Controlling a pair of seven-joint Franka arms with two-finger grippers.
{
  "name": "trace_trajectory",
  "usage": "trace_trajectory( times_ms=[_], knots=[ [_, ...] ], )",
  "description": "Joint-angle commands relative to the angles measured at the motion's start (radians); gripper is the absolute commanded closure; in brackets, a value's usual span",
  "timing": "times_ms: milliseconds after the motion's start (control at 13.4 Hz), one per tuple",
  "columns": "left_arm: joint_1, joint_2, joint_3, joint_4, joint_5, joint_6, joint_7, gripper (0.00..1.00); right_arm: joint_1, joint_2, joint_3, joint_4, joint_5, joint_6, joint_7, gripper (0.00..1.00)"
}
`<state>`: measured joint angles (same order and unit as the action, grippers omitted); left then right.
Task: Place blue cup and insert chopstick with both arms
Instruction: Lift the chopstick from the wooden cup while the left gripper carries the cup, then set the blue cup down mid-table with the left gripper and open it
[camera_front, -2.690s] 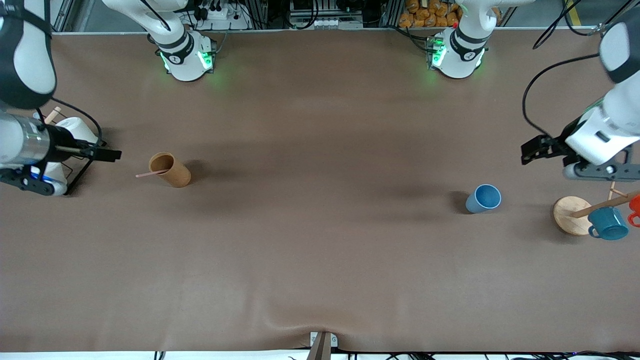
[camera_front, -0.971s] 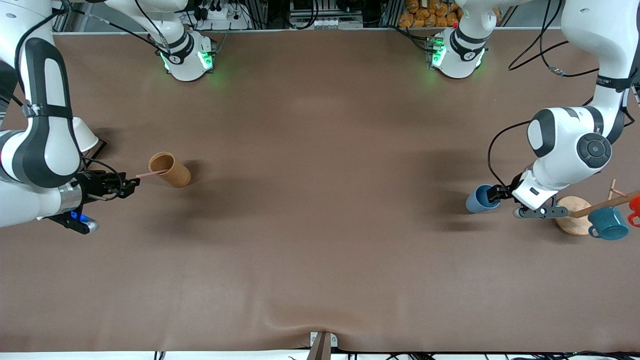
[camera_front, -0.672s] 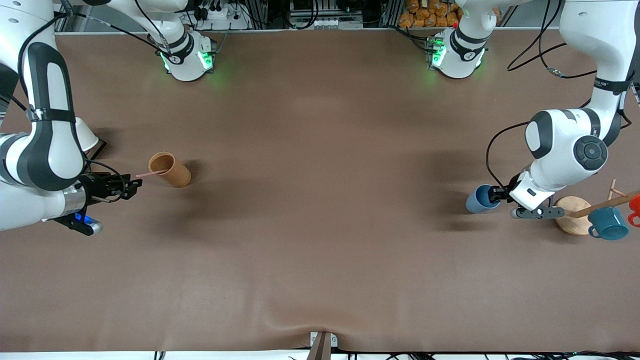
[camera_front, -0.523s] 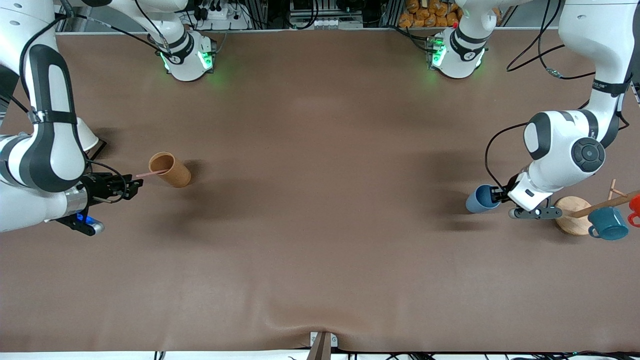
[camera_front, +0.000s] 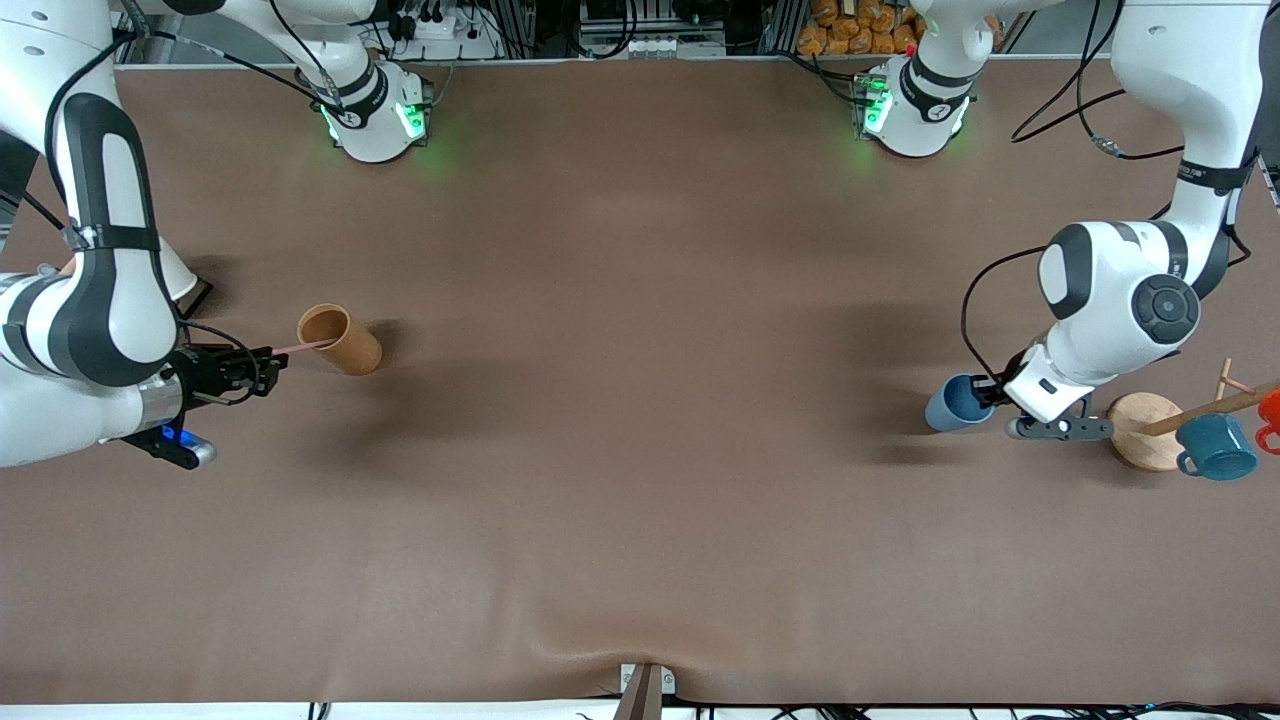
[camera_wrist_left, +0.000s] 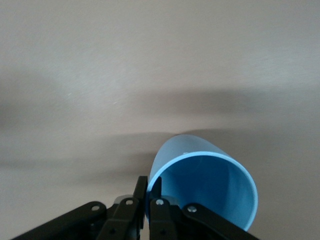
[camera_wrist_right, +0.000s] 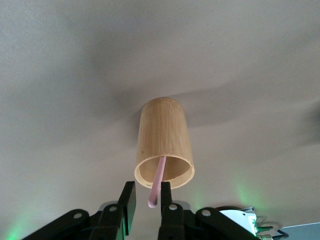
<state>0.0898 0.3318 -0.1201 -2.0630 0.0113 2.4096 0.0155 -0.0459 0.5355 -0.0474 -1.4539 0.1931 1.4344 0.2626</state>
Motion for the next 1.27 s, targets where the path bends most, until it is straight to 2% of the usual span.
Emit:
trace_trajectory(
  times_ms=[0,75,224,523,897,1195],
  knots=[
    [0.004,-0.069,-0.067,-0.003,-0.001,-0.050,-0.008,1.00,-0.003,0.004,0.001,0.003,0.016,-0.008,-0.008,0.79],
    [0.004,-0.077,-0.091,0.003,-0.007,-0.070,-0.014,1.00,-0.003,0.004,0.001,0.003,0.016,-0.008,-0.008,0.81],
    [0.004,-0.088,-0.153,0.007,-0.011,-0.109,-0.081,1.00,-0.003,0.004,0.001,0.003,0.016,-0.008,-0.008,0.89],
    [0.001,-0.086,-0.257,0.006,-0.011,-0.110,-0.224,1.00,-0.003,-0.002,0.001,0.003,0.016,-0.020,-0.008,0.97],
    [-0.019,-0.068,-0.400,0.017,-0.010,-0.109,-0.457,1.00,0.003,-0.025,0.001,0.004,0.011,-0.038,-0.008,1.00],
    [-0.160,-0.019,-0.406,0.055,0.004,-0.100,-0.701,1.00,0.007,-0.075,0.003,0.010,-0.013,-0.060,-0.008,1.00]
  ],
)
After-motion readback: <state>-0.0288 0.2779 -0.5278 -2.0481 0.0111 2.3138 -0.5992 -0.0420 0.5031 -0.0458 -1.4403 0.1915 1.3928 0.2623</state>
